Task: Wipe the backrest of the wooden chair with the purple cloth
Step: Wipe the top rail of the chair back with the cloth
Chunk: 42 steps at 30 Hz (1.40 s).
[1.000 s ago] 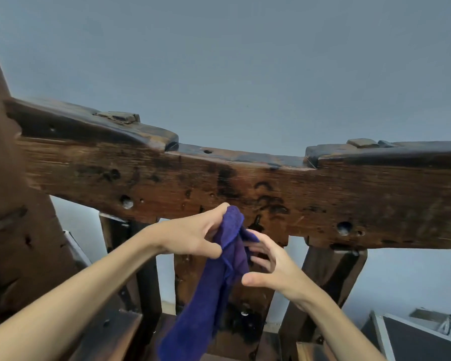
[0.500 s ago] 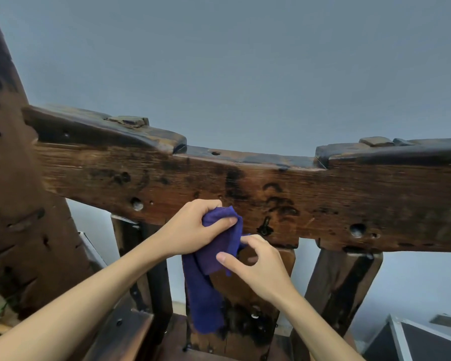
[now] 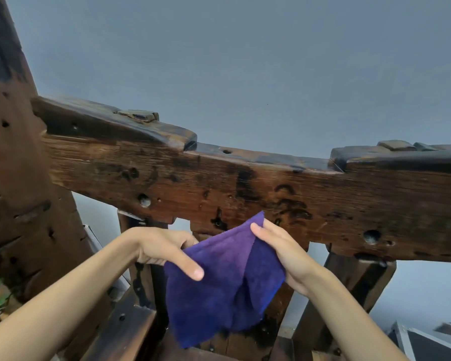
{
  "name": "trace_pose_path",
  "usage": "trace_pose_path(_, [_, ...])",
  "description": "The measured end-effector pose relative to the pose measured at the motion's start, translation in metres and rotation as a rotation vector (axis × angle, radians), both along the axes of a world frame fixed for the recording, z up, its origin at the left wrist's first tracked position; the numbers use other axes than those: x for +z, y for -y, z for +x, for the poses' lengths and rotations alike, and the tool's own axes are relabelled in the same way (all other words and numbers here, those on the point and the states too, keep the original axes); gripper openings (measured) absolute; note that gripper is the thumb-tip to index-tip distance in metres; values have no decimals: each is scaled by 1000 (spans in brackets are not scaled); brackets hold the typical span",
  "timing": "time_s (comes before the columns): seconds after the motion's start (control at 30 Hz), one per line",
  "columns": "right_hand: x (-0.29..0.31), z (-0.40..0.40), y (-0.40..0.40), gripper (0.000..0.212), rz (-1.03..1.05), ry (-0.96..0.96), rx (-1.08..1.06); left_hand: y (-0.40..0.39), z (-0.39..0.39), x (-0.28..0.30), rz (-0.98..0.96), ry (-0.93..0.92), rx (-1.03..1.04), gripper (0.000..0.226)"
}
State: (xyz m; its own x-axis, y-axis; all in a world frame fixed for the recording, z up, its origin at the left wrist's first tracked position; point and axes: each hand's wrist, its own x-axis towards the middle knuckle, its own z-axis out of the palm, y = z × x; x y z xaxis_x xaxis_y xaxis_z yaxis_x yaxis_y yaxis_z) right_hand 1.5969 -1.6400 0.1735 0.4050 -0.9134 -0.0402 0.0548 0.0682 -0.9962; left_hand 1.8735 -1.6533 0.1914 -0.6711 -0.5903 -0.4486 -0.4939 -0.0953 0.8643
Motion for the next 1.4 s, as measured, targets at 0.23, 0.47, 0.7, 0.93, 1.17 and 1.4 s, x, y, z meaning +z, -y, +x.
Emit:
trace_pose_path(0.23, [-32, -21, -3, 56, 414, 586, -33, -3, -10, -34, 77, -422, 170, 43])
trace_pose_path(0.47, [-74, -40, -20, 101, 560, 253, 93, -8, -46, -57, -177, -114, 371, 23])
trace_pose_path(0.7, [-71, -41, -38, 80, 300, -454, 112, -5, -47, -67, -191, -47, 348, 50])
trace_pose_path(0.93, [-64, -47, -40, 17, -130, -929, -26, -9, -71, -64, -945, 493, -24, 31])
trace_pose_path(1.17, [31, -101, -5, 19, -275, -735, -213, 23, -94, 21, -1094, 175, 102, 24])
trace_pose_path(1.4, [125, -78, 65, 37, -948, -727, -1035, 109, -148, 118, -1275, 55, 564, 26])
